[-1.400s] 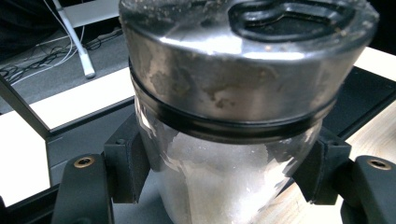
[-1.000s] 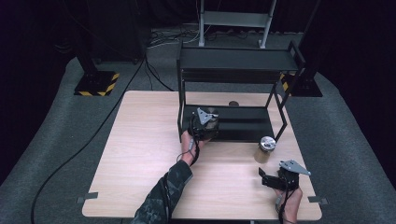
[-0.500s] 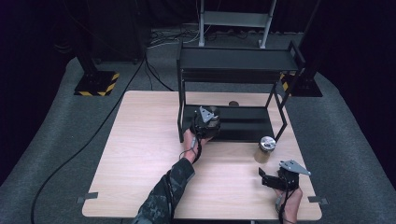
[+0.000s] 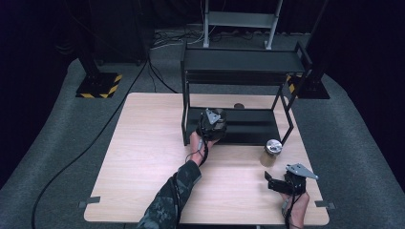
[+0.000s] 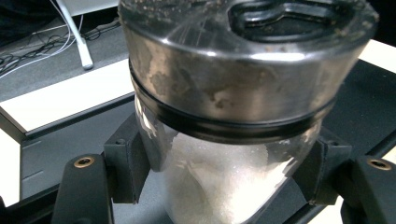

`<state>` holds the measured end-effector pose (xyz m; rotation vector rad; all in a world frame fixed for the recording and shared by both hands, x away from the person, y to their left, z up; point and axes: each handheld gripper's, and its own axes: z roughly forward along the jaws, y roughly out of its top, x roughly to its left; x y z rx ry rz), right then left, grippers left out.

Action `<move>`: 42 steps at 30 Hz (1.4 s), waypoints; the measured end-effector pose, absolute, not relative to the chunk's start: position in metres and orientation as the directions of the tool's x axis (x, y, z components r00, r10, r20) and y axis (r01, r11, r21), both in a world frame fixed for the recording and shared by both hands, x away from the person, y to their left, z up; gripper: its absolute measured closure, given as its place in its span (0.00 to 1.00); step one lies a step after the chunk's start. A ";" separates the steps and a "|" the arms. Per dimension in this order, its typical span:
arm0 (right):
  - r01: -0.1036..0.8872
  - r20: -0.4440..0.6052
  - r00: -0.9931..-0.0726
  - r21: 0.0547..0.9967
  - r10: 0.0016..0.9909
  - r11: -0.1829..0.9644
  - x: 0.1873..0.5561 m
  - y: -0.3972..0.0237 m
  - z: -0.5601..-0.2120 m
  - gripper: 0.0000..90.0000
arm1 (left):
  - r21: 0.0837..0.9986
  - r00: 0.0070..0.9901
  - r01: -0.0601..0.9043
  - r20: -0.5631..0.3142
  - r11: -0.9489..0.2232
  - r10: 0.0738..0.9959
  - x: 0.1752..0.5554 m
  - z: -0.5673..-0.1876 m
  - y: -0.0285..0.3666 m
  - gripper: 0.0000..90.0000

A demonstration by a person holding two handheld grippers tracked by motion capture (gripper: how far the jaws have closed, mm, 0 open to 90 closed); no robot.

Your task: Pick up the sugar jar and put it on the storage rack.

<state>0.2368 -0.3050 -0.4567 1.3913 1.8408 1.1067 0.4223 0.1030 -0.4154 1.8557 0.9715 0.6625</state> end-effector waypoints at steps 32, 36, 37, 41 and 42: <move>0.479 0.042 -0.292 0.871 0.955 0.108 0.237 -0.306 -0.457 0.02 | 0.905 0.511 0.374 -0.021 -0.201 0.860 0.438 -0.436 0.095 0.34; 0.478 0.041 -0.292 0.872 0.956 0.108 0.236 -0.306 -0.457 0.02 | 0.905 0.509 0.373 -0.015 -0.206 0.861 0.438 -0.439 0.093 0.34; 0.478 0.042 -0.292 0.872 0.956 0.108 0.236 -0.306 -0.457 0.02 | 0.904 0.508 0.375 -0.017 -0.204 0.861 0.438 -0.440 0.093 0.34; 0.477 0.042 -0.292 0.872 0.956 0.107 0.236 -0.306 -0.457 0.02 | 0.902 0.498 0.382 -0.019 -0.200 0.867 0.439 -0.442 0.091 0.34; 0.477 0.042 -0.292 0.872 0.956 0.107 0.236 -0.306 -0.457 0.02 | 0.901 0.498 0.384 -0.018 -0.201 0.867 0.439 -0.443 0.090 0.34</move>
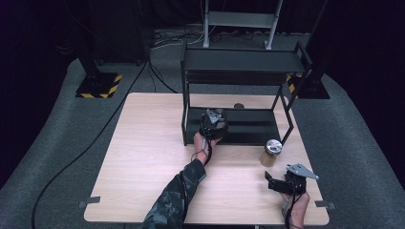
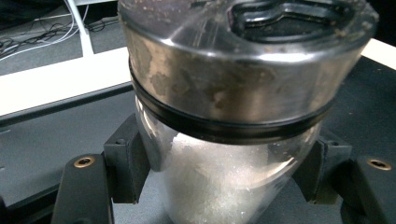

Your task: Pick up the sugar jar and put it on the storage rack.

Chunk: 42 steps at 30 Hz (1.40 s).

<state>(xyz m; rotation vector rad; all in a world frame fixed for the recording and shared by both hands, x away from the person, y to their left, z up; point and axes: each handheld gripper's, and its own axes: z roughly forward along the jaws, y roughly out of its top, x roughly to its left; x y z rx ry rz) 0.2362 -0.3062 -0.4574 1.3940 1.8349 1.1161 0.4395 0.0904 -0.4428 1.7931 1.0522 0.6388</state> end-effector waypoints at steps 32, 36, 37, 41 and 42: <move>0.477 0.035 -0.292 0.872 0.956 0.114 0.236 -0.305 -0.457 0.02 | 0.886 0.511 0.405 -0.015 -0.225 0.859 0.445 -0.443 0.089 0.33; 0.475 0.029 -0.292 0.872 0.956 0.119 0.236 -0.304 -0.457 0.01 | 0.867 0.520 0.444 -0.044 -0.225 0.853 0.450 -0.435 0.093 0.27; 0.475 0.028 -0.294 0.872 0.956 0.120 0.236 -0.304 -0.457 0.01 | 0.856 0.522 0.457 -0.038 -0.242 0.852 0.451 -0.432 0.092 0.20; 0.475 0.028 -0.294 0.872 0.955 0.120 0.236 -0.304 -0.457 0.01 | 0.832 0.547 0.479 -0.033 -0.280 0.836 0.451 -0.422 0.096 0.14; 0.475 0.027 -0.294 0.872 0.955 0.121 0.236 -0.304 -0.457 0.01 | 0.835 0.550 0.473 -0.032 -0.280 0.835 0.448 -0.422 0.097 0.13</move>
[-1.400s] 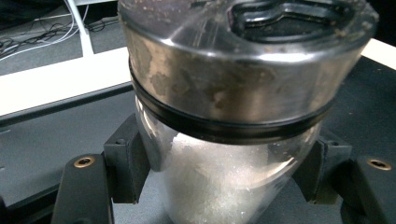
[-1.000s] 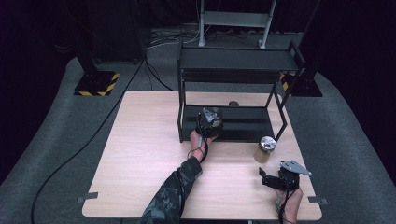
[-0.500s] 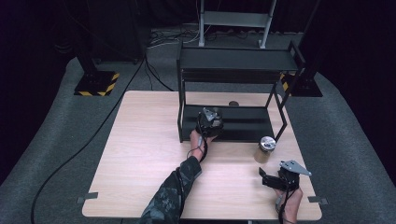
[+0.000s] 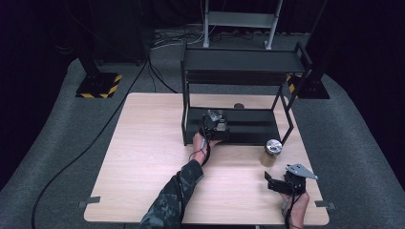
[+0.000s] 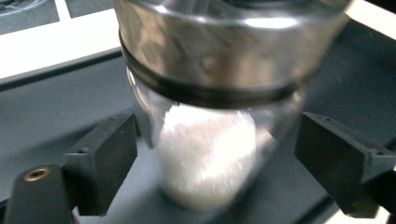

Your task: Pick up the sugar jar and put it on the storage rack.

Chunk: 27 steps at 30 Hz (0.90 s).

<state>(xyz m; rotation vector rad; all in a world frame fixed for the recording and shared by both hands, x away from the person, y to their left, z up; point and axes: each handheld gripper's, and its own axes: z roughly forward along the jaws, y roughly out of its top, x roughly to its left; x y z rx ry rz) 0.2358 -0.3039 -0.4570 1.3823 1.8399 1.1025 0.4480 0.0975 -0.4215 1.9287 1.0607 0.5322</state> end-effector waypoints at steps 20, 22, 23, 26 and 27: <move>0.477 0.015 -0.297 0.869 0.955 0.134 0.236 -0.302 -0.456 0.01 | 0.761 0.648 0.497 -0.005 -0.417 0.762 0.384 -0.400 0.137 0.00; 0.475 0.013 -0.297 0.869 0.955 0.136 0.236 -0.302 -0.456 0.01 | 0.757 0.656 0.495 -0.004 -0.426 0.755 0.373 -0.402 0.144 0.00; 0.477 0.014 -0.297 0.868 0.955 0.136 0.236 -0.302 -0.456 0.01 | 0.756 0.656 0.494 0.001 -0.431 0.755 0.367 -0.403 0.147 0.00; 0.479 0.014 -0.298 0.867 0.954 0.137 0.237 -0.301 -0.456 0.01 | 0.755 0.646 0.497 0.006 -0.427 0.763 0.347 -0.407 0.158 0.00; 0.479 0.012 -0.299 0.867 0.954 0.139 0.237 -0.301 -0.456 0.01 | 0.757 0.637 0.499 0.010 -0.422 0.771 0.339 -0.409 0.161 0.00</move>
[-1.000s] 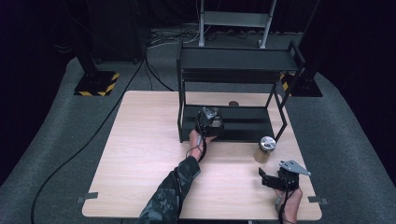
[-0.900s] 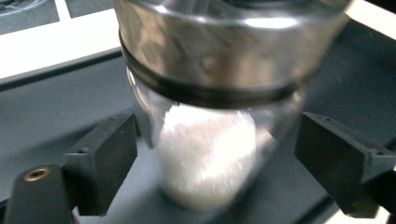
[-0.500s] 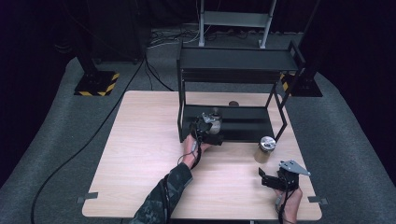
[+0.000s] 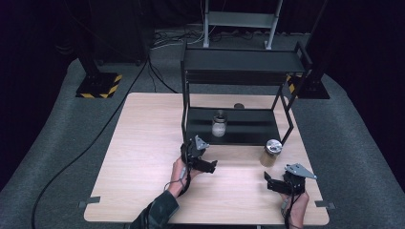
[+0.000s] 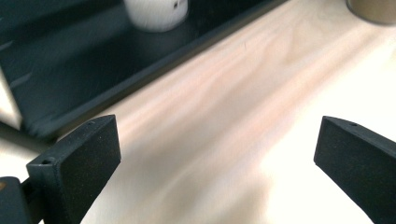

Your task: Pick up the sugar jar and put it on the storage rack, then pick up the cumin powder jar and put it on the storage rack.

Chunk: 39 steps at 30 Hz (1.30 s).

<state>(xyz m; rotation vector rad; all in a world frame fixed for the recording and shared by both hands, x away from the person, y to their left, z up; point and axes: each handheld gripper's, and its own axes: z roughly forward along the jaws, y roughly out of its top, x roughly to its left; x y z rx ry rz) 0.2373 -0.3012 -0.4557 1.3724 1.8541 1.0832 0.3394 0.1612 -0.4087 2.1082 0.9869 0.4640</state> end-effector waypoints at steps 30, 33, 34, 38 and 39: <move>0.484 -0.005 -0.288 0.862 0.958 0.150 0.237 -0.297 -0.455 0.01 | 0.755 0.433 0.580 0.034 -0.307 0.901 0.260 -0.440 0.218 0.00; 0.484 -0.014 -0.290 0.861 0.957 0.159 0.237 -0.295 -0.454 0.01 | 0.747 0.424 0.595 0.021 -0.296 0.905 0.263 -0.442 0.221 0.00; 0.485 -0.018 -0.292 0.859 0.956 0.164 0.237 -0.295 -0.454 0.01 | 0.744 0.424 0.597 0.025 -0.300 0.905 0.264 -0.442 0.221 0.00; 0.485 -0.031 -0.295 0.856 0.955 0.178 0.238 -0.293 -0.454 0.01 | 0.735 0.425 0.602 0.038 -0.314 0.904 0.265 -0.441 0.219 0.00; 0.486 -0.034 -0.295 0.855 0.955 0.181 0.238 -0.292 -0.453 0.01 | 0.734 0.425 0.603 0.038 -0.314 0.904 0.266 -0.441 0.219 0.00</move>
